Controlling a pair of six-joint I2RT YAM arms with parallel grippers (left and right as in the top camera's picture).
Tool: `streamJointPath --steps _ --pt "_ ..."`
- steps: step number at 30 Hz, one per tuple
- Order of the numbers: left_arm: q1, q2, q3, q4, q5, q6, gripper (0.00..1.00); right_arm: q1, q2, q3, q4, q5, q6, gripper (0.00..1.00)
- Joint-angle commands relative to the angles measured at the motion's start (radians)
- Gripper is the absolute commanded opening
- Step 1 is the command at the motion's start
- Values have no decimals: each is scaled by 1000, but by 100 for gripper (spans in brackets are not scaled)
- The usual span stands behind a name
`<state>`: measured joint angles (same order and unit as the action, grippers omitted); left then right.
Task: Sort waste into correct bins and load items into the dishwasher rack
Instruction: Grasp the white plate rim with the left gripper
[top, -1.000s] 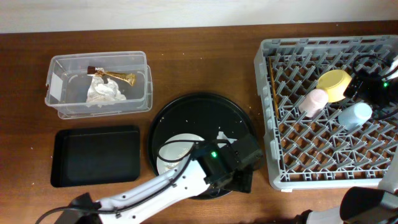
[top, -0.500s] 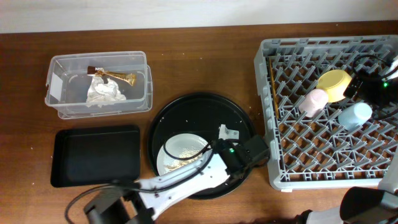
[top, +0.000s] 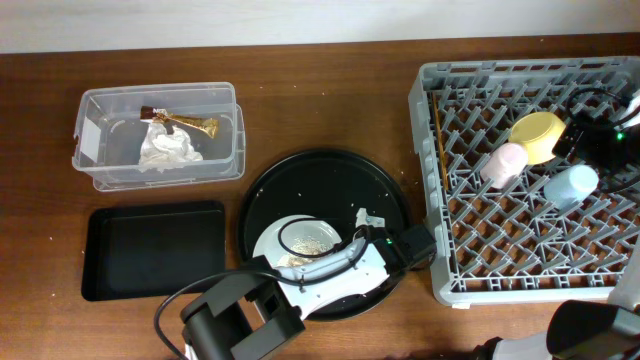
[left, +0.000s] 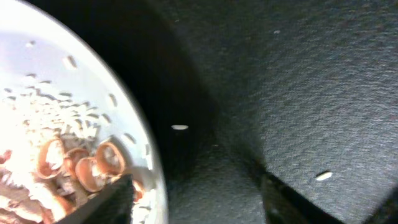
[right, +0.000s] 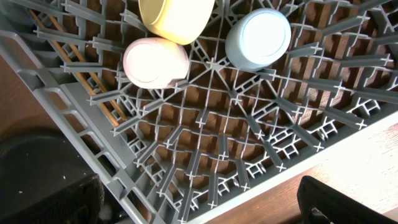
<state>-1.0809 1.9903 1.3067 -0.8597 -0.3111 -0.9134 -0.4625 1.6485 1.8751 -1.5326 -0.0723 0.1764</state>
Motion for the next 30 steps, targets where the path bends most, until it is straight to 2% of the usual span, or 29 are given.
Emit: streamJointPath --steps 1,12,21,30 --pt "-1 40 -1 15 -18 -18 61 -3 1 -5 3 -2 1 98" --pt "-1 40 0 10 -19 -17 58 -3 1 -5 3 -2 1 98" --pt "-1 40 0 10 -23 -17 40 -3 1 -5 3 -2 1 98" --pt "-1 40 0 6 -26 -17 28 -3 1 -5 3 -2 1 98"
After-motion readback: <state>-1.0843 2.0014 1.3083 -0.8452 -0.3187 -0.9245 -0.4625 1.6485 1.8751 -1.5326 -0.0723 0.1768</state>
